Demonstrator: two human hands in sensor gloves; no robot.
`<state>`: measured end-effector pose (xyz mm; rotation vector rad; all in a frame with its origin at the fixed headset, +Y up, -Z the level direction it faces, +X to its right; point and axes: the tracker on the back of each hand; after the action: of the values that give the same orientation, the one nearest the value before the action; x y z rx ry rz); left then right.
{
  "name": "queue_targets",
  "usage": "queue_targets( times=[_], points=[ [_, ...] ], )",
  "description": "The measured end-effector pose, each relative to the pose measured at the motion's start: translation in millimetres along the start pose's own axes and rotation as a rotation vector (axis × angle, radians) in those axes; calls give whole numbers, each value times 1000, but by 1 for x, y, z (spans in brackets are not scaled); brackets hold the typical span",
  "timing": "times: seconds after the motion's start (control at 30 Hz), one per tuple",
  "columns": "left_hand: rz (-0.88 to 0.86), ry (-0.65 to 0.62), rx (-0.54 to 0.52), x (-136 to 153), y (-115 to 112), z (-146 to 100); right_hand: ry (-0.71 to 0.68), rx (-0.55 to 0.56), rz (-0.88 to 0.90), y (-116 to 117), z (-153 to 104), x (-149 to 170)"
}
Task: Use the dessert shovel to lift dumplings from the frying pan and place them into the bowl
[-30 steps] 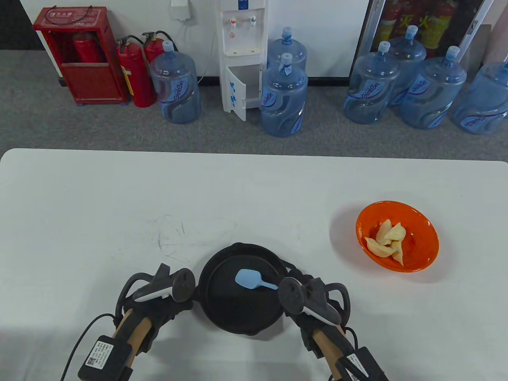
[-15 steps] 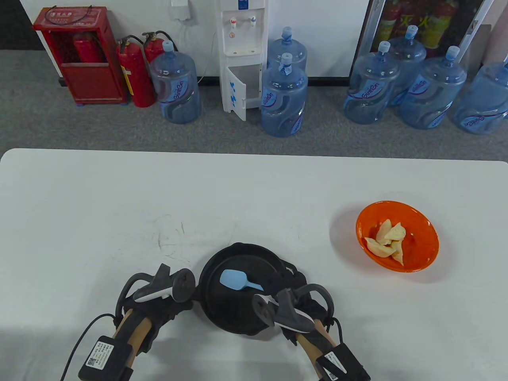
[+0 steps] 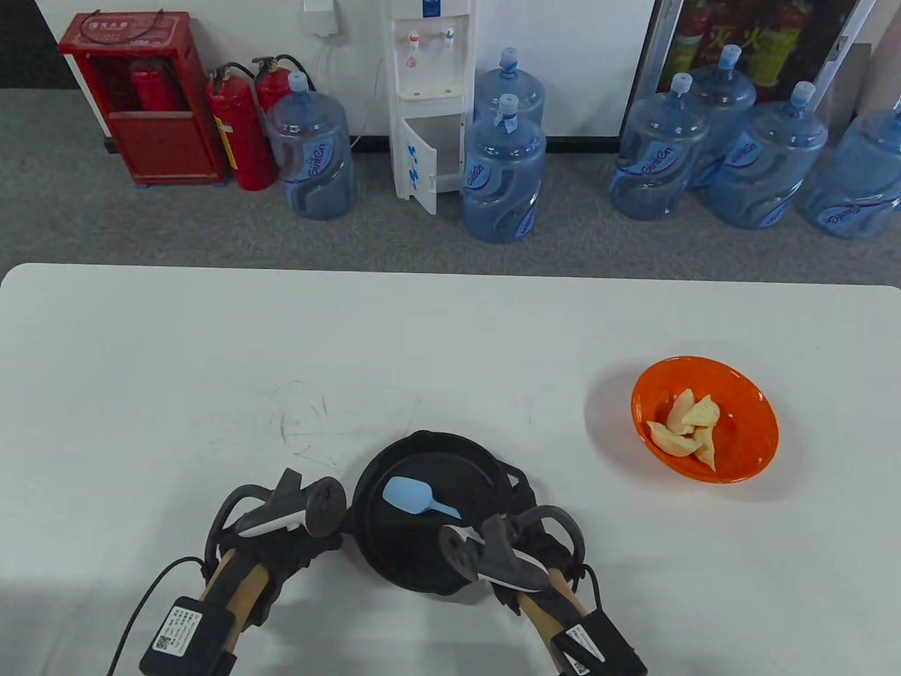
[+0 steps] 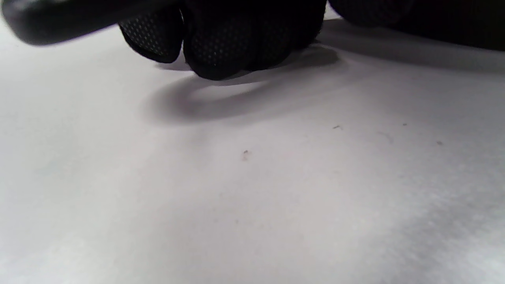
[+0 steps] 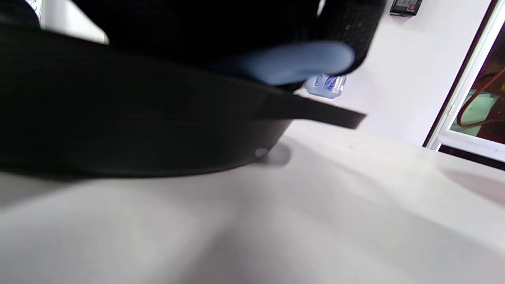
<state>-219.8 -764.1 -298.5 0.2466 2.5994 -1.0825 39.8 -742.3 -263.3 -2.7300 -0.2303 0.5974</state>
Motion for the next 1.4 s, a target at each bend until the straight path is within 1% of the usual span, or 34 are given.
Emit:
queue_targets(
  times=[0.07,0.13,0.23,0.37,0.4,0.47,0.57,0.67,0.77,0.8,0.87,0.93,1.07,1.17,1.23,1.33,1.4],
  points=[
    [-15,-10,9,1,0,-1,5,-24,3,-1,0,1],
    [-22,-11,15,2,0,-4,18,-8,11,-6,0,3],
    [-26,-3,18,4,3,-11,65,28,67,-21,1,9],
    [-114,45,23,13,13,-28,155,107,191,-54,2,20],
    [-134,53,4,14,16,-31,173,122,215,-61,2,22],
    [-190,61,-81,15,24,-42,214,190,272,-80,0,30],
    [-243,87,-276,7,39,-61,283,287,349,-109,-3,46],
    [-267,98,-476,-7,55,-79,373,385,402,-129,-10,65],
    [-325,114,-636,-17,67,-94,453,495,435,-138,-22,81],
    [-343,120,-723,-20,70,-99,466,532,433,-139,-28,88],
    [-364,134,-825,-24,71,-104,489,599,408,-137,-38,96],
    [-355,138,-878,-27,70,-104,490,620,375,-130,-45,103],
    [-277,200,-881,-23,61,-93,523,540,287,-103,-56,112],
    [-265,234,-829,-14,51,-79,548,511,242,-73,-62,115],
    [-279,249,-794,-7,44,-73,561,433,217,-60,-64,116],
    [-287,280,-779,3,37,-71,551,395,184,-50,-66,117],
    [-301,287,-773,6,33,-70,546,381,168,-47,-66,116]
  ],
)
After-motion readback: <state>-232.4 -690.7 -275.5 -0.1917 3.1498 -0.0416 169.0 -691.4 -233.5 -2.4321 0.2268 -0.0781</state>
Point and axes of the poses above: the tracker on the back of each hand, its own x axis roughly to the little-finger side, its own z axis roughly from the wrist to the fingertips, y = z × x, and after that the axes turned 15 degrees about x, right-handed
